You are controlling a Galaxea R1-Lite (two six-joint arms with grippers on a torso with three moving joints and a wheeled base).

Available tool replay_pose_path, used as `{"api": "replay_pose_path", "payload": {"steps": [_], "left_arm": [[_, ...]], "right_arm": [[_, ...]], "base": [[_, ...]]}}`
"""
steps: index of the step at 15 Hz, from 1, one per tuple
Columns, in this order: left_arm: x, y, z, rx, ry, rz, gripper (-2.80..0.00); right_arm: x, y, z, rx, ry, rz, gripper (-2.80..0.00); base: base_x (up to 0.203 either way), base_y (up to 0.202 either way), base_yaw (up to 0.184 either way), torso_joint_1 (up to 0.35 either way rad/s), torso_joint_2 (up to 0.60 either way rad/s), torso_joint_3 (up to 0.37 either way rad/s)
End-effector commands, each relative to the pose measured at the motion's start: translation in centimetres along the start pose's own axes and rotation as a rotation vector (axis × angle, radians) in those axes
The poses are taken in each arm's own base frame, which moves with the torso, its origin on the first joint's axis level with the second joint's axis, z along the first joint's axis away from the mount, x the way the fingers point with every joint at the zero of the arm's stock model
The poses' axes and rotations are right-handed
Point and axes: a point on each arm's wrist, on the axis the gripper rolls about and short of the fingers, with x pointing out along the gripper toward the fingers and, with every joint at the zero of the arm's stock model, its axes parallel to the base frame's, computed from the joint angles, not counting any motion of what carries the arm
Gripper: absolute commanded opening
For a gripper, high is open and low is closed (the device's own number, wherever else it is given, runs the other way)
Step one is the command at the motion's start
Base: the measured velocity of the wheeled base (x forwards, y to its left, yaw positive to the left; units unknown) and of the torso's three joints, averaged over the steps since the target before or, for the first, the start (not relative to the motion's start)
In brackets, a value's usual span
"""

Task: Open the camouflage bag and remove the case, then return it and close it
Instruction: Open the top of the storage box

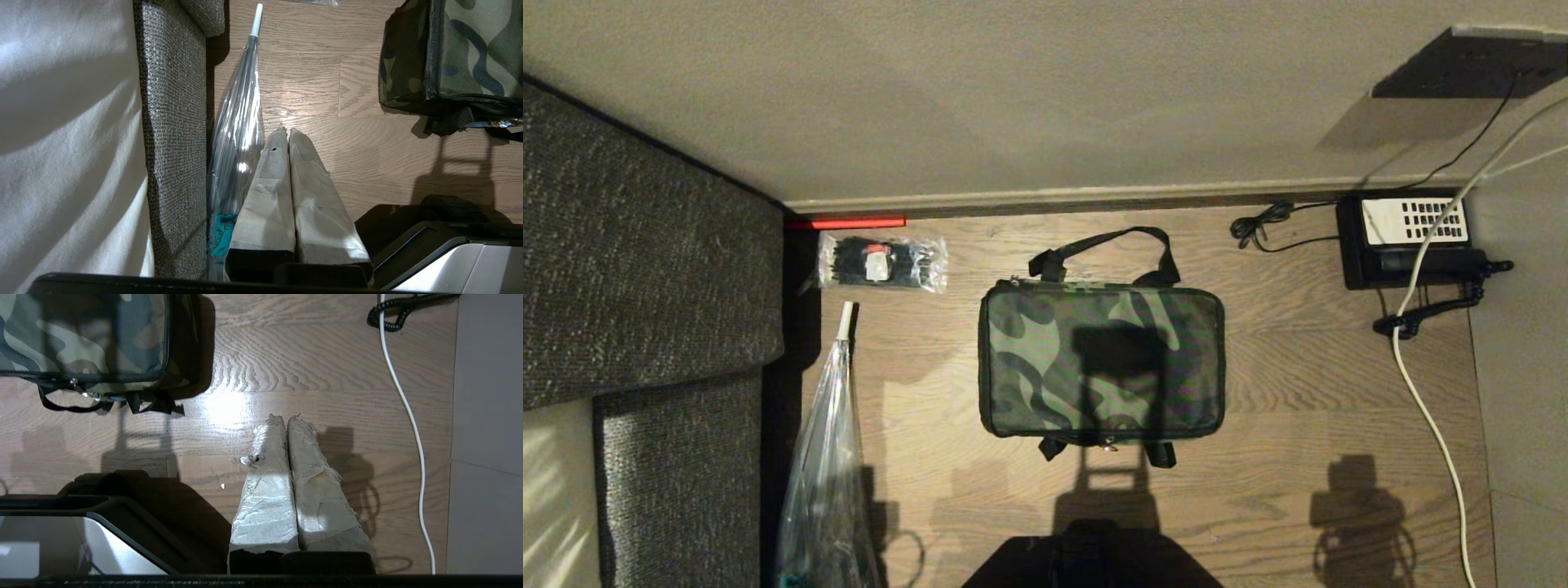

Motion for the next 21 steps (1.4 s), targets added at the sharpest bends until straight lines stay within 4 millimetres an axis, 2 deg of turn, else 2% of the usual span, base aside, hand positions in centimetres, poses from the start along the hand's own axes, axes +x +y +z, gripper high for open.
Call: {"api": "replay_pose_path", "payload": {"steps": [1, 2, 4, 6, 8, 9, 10, 11, 12, 13, 15, 18, 19, 21], "left_arm": [[0.0, 0.0, -0.1, 0.002, 0.003, 0.000, -2.80], [0.0, 0.0, -0.1, 0.002, 0.003, 0.000, -2.80], [0.0, 0.0, -0.1, 0.002, 0.003, 0.000, -2.80], [0.0, 0.0, -0.1, 0.002, 0.003, 0.000, -2.80], [0.0, 0.0, -0.1, 0.002, 0.003, 0.000, -2.80], [0.0, 0.0, -0.1, 0.000, 0.003, 0.000, -2.80], [0.0, 0.0, -0.1, 0.002, 0.003, 0.000, -2.80], [0.0, 0.0, -0.1, 0.002, 0.003, 0.000, -2.80], [0.0, 0.0, -0.1, 0.002, 0.003, 0.000, -2.80], [0.0, 0.0, -0.1, 0.002, 0.003, 0.000, -2.80], [0.0, 0.0, -0.1, 0.002, 0.003, 0.000, -2.80], [0.0, 0.0, -0.1, 0.002, 0.003, 0.000, -2.80], [0.0, 0.0, -0.1, 0.002, 0.003, 0.000, -2.80], [0.0, 0.0, -0.1, 0.002, 0.003, 0.000, -2.80]], "right_arm": [[-0.1, 0.0, 0.0, -0.001, -0.001, -0.002, -2.80], [-0.2, 0.0, 0.4, -0.002, -0.013, 0.001, -2.80], [-1.5, 0.0, 3.1, 0.002, -0.054, 0.020, -2.80], [-5.2, 0.0, 7.4, 0.008, -0.064, 0.067, -2.80], [-8.7, 0.2, 9.7, 0.022, -0.020, 0.130, -2.80], [-9.2, 0.2, 10.6, 0.038, 0.024, 0.149, -2.80], [-8.3, 0.2, 11.8, 0.067, 0.083, 0.163, -2.80], [-6.4, 0.1, 13.0, 0.106, 0.185, 0.181, -2.80], [-3.7, 0.0, 14.2, 0.140, 0.313, 0.195, -2.80], [-0.5, 0.1, 15.0, 0.167, 0.434, 0.204, -2.80], [6.5, 0.4, 15.4, 0.200, 0.604, 0.209, -2.80], [16.6, 2.1, 13.0, 0.194, 0.672, 0.295, -2.80], [19.2, 3.2, 11.8, 0.179, 0.663, 0.358, -2.80], [22.0, 6.1, 9.1, 0.147, 0.658, 0.495, -2.80]], "base": [[0.000, 0.000, 0.000, 0.002, 0.00, -0.031], [0.000, 0.000, 0.000, 0.000, 0.00, 0.000], [0.000, 0.000, 0.000, 0.000, 0.00, 0.000], [0.000, 0.000, 0.000, 0.000, 0.00, 0.000], [0.000, 0.000, 0.000, 0.000, 0.00, 0.000], [0.000, 0.000, 0.000, 0.000, 0.00, 0.000], [0.000, 0.000, 0.000, 0.000, 0.00, 0.000], [0.000, 0.000, 0.000, 0.000, 0.00, 0.000], [0.000, 0.000, 0.000, 0.000, 0.00, 0.000], [0.000, 0.000, 0.000, 0.000, 0.00, 0.000], [0.000, 0.000, 0.000, 0.000, 0.00, 0.000], [0.000, 0.000, 0.000, 0.000, 0.00, 0.000], [0.000, 0.000, 0.000, 0.000, 0.00, 0.000], [0.000, 0.000, 0.000, 0.000, 0.00, 0.000]]}}
